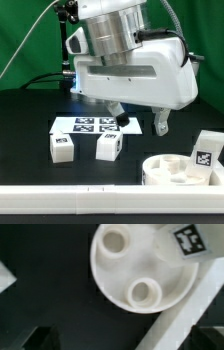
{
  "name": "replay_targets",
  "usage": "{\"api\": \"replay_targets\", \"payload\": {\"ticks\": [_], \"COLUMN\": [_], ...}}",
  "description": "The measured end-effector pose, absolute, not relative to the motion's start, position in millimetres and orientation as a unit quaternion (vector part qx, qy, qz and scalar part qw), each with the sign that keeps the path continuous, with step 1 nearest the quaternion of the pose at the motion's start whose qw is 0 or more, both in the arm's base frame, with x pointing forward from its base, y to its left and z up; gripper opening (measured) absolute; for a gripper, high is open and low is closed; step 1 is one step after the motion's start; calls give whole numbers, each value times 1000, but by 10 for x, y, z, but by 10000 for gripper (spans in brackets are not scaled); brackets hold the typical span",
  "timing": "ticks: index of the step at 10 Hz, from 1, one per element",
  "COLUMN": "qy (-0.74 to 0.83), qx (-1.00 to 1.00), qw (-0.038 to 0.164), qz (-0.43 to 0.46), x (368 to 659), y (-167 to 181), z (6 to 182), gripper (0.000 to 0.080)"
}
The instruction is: Assemble stool
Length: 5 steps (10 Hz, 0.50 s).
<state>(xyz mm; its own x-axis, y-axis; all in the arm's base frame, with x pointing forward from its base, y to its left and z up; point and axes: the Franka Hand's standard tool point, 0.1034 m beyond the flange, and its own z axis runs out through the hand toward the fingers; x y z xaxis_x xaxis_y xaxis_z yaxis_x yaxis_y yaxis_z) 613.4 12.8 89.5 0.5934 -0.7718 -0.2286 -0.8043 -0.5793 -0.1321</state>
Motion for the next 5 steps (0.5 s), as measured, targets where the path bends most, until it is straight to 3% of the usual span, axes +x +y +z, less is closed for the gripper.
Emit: {"api": "replay_targets", "payload": {"ticks": [4,5], "qy": [424,351], "qx": [-896,-929], "qw": [108,89], "qz": [74,79], "x": [6113,6048], "y": [131,64], "z": [882,867], "gripper": [649,649]}}
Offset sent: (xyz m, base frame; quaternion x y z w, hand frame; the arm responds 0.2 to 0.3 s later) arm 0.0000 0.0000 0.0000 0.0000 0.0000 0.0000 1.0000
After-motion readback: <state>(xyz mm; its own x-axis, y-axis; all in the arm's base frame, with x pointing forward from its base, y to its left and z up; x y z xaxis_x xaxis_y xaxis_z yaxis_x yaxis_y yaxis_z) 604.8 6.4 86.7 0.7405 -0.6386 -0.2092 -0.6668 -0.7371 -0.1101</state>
